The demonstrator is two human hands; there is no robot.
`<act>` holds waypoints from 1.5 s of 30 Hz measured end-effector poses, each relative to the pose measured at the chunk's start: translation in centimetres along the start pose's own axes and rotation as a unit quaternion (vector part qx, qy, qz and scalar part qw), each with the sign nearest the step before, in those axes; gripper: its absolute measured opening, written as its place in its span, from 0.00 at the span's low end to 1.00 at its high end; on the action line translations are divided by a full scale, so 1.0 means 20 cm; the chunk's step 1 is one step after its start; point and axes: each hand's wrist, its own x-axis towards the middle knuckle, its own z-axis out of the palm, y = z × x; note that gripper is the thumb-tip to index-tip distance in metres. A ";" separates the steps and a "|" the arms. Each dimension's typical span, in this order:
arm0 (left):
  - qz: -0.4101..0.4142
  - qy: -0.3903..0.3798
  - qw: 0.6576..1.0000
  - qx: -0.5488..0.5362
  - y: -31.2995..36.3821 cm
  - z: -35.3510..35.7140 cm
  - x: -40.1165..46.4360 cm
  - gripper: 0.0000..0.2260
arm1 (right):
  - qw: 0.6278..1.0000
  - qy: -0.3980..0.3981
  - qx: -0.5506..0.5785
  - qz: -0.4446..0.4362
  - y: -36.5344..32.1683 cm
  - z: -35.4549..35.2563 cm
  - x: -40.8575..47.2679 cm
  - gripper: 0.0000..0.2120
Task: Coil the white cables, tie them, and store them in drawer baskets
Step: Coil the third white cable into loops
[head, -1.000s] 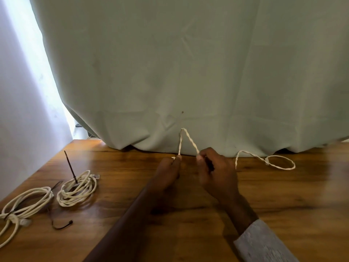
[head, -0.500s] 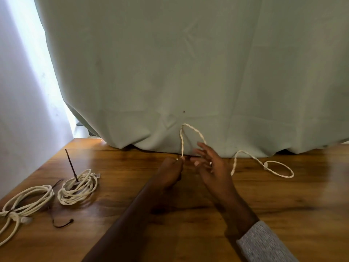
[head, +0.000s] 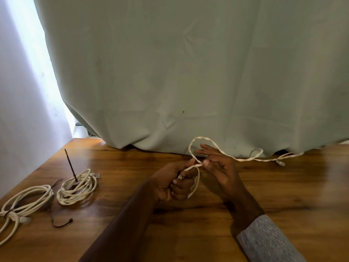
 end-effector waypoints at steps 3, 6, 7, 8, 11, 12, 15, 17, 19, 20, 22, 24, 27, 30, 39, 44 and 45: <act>0.017 -0.025 0.999 -0.037 0.01 -0.02 -0.01 0.20 | 0.998 0.017 0.036 0.039 -0.04 0.00 0.01 0.15; 0.021 -0.035 0.998 -0.057 0.00 -0.03 0.00 0.21 | 0.994 0.060 0.015 0.087 -0.06 0.03 0.02 0.15; 0.026 -0.035 0.997 -0.061 0.00 -0.03 0.00 0.21 | 0.992 0.069 0.015 0.101 -0.06 0.05 0.02 0.15; 0.034 -0.030 0.997 -0.058 0.00 -0.02 0.00 0.22 | 0.990 0.075 0.021 0.115 -0.05 0.07 0.01 0.14; 0.063 -0.006 0.997 -0.042 0.02 -0.02 -0.01 0.26 | 0.986 0.073 0.029 0.146 -0.05 0.10 0.01 0.15; 0.072 -0.004 0.996 -0.048 0.02 -0.02 -0.01 0.27 | 0.985 0.071 0.032 0.151 -0.05 0.10 0.01 0.16; 0.099 -0.010 0.993 -0.065 0.05 -0.04 -0.04 0.30 | 0.985 0.056 0.037 0.161 -0.05 0.10 0.01 0.16; 0.124 -0.022 0.991 -0.054 0.07 -0.04 -0.06 0.27 | 0.981 0.041 0.065 0.179 -0.06 0.11 0.00 0.14; 0.148 -0.044 0.987 -0.034 0.08 -0.02 -0.07 0.25 | 0.975 0.027 0.091 0.201 -0.06 0.13 0.00 0.14; 0.157 -0.048 0.986 -0.031 0.08 -0.01 -0.07 0.26 | 0.971 0.019 0.105 0.212 -0.06 0.15 0.00 0.14; 0.175 -0.035 0.983 -0.044 0.09 0.01 -0.07 0.28 | 0.963 0.001 0.127 0.236 -0.07 0.19 -0.01 0.14; 0.201 -0.017 0.977 -0.069 0.08 0.02 -0.07 0.30 | 0.959 -0.012 0.132 0.249 -0.08 0.22 -0.01 0.14; 0.241 -0.002 0.966 -0.096 0.09 0.03 -0.08 0.30 | 0.961 -0.013 0.124 0.248 -0.10 0.24 -0.01 0.13; 0.268 0.014 0.959 -0.094 0.10 0.04 -0.08 0.31 | 0.958 0.021 0.143 0.247 -0.12 0.25 -0.01 0.11; 0.352 0.155 0.913 -0.133 0.11 -0.01 -0.09 0.30 | 0.958 -0.112 0.001 0.263 -0.22 0.27 -0.02 0.17; 0.392 0.309 0.860 -0.107 0.12 -0.06 -0.07 0.28 | 0.923 -0.197 0.005 0.331 -0.30 0.28 -0.02 0.17; 0.393 0.329 0.853 -0.094 0.11 -0.07 -0.07 0.28 | 0.916 -0.198 0.028 0.347 -0.31 0.28 -0.02 0.15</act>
